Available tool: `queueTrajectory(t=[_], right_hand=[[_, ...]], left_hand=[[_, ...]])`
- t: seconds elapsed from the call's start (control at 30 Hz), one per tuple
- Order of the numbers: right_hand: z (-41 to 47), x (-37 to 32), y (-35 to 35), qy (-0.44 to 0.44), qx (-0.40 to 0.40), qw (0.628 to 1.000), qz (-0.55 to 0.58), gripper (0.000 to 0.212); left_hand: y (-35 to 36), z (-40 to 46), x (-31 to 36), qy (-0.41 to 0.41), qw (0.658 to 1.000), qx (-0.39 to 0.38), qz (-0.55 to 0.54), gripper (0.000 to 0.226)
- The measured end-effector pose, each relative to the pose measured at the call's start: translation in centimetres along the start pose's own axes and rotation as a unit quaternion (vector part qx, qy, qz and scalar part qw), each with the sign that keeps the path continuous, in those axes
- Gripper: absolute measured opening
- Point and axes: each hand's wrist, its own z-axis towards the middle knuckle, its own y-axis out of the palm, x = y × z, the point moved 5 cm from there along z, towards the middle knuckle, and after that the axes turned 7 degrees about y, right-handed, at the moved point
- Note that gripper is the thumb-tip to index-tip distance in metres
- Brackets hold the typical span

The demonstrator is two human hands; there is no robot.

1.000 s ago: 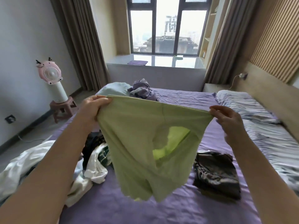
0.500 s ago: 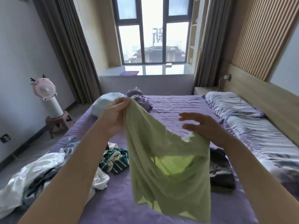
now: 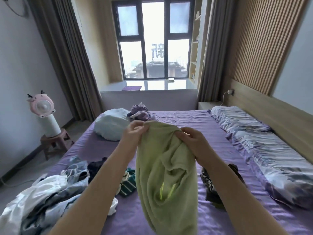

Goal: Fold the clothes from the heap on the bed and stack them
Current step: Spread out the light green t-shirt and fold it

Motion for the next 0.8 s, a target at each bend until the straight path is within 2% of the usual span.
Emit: queueTrajectory(t=[0.07, 0.2, 0.3, 0.37, 0.47, 0.6, 0.7, 0.8], right_hand=[[0.0, -0.1, 1.1, 0.004, 0.018, 0.999, 0.037, 0.011], [0.0, 0.3, 2.8, 0.002, 0.044, 0.999, 0.025, 0.016], [-0.2, 0.7, 3.6, 0.001, 0.046, 0.999, 0.013, 0.02], [-0.5, 0.9, 3.6, -0.003, 0.05, 0.999, 0.004, 0.021], [-1.0, 0.7, 2.3, -0.015, 0.081, 0.996, -0.034, 0.023], [-1.9, -0.6, 0.0, -0.064, 0.103, 0.97, -0.213, 0.023], [-2.5, -1.3, -0.6, -0.093, 0.099, 0.943, -0.303, 0.023], [-2.7, -1.9, -1.0, -0.088, 0.134, 0.933, -0.321, 0.023]], left_hand=[[-1.1, -1.5, -1.6, 0.033, 0.997, -0.011, 0.065, 0.011], [-1.5, -5.0, -2.7, 0.137, 0.977, -0.044, 0.159, 0.015], [-0.1, -6.7, -3.4, 0.128, 0.964, -0.138, 0.188, 0.015], [0.3, -7.1, -3.5, 0.117, 0.961, -0.142, 0.205, 0.017], [0.0, -6.7, -2.8, 0.097, 0.971, -0.12, 0.181, 0.011], [0.3, -5.8, -0.8, 0.139, 0.965, -0.146, 0.165, 0.018], [1.2, -5.3, 0.3, 0.14, 0.97, -0.162, 0.119, 0.022], [2.3, -4.8, 1.3, 0.136, 0.972, -0.16, 0.105, 0.024]])
